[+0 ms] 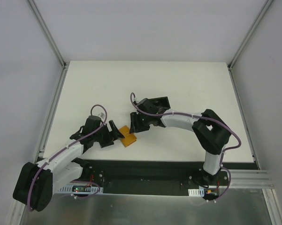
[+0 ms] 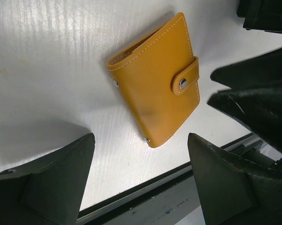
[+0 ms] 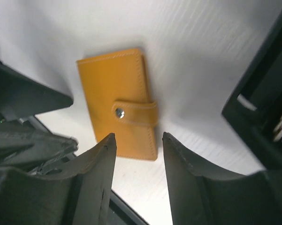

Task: Put the credit cards into the card holder
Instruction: Open the card holder at the center of the board.

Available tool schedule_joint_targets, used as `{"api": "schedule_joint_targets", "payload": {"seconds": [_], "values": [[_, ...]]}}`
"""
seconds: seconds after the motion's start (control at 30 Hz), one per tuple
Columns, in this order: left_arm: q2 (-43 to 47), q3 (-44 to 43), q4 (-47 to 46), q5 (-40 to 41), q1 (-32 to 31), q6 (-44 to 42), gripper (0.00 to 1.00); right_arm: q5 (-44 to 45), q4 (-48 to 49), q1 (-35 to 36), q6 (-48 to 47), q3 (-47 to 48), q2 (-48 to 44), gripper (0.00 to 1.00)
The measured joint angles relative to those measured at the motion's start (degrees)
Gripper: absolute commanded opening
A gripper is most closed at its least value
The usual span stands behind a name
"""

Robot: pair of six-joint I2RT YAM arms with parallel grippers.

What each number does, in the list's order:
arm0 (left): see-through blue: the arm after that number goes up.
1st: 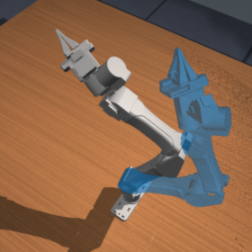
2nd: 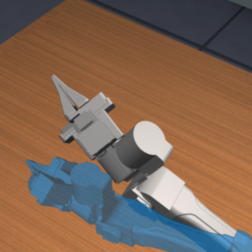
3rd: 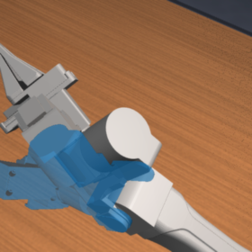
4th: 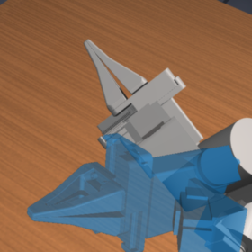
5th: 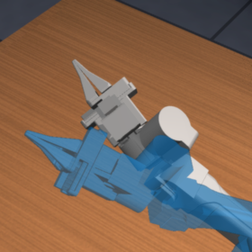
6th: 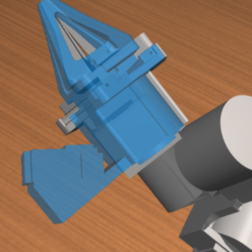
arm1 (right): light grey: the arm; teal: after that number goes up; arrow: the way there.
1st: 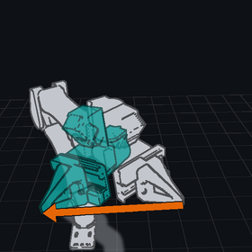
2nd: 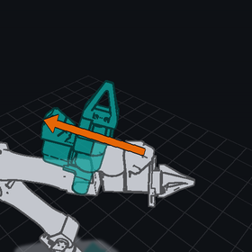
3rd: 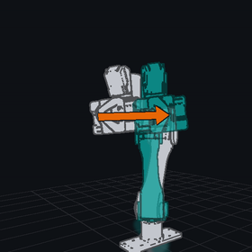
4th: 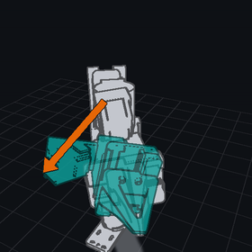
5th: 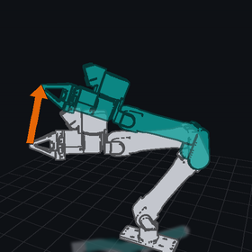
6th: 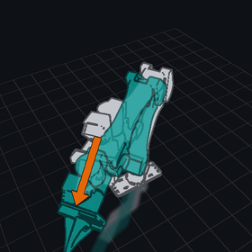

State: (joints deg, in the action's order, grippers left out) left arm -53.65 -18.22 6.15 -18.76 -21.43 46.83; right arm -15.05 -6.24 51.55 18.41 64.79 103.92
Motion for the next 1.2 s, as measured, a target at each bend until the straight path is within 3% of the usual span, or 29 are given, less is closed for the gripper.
{"api": "schedule_joint_targets", "payload": {"seconds": [0.33, 0.53, 0.63, 0.87, 0.97, 1.1, 1.2], "values": [[-6.69, -1.64, -4.63, -0.66, 0.00, -1.27, 0.70, -4.87, 2.40, -1.44, 0.96, 1.36, 5.57, 0.49], [-8.92, -1.64, -8.92, -1.31, 0.00, -2.56, 0.69, -8.35, 9.51, -1.40, 4.28, -2.49, 5.53, 0.41], [-10.25, -1.64, -10.91, -2.25, 0.04, -2.91, 0.68, -8.79, 13.22, -1.09, 6.27, -4.98, 5.01, 0.32], [-11.17, -1.36, -13.84, -3.82, 0.02, -3.98, 0.66, -6.99, 17.75, 1.60, 11.67, -12.35, 1.38, 0.12], [-11.04, -1.03, -14.10, -4.96, -0.44, -4.46, 0.67, -5.29, 19.87, 4.33, 14.08, -16.55, -1.11, 0.09], [-11.63, -1.07, -14.51, -6.99, -3.74, -5.16, 0.67, -2.27, 21.97, 6.88, 17.51, -22.97, -6.29, 0.09], [-15.26, -2.78, -15.41, -8.37, -6.95, -5.73, 0.67, 1.03, 23.08, 7.65, 20.02, -29.29, -11.82, 0.15]]}}
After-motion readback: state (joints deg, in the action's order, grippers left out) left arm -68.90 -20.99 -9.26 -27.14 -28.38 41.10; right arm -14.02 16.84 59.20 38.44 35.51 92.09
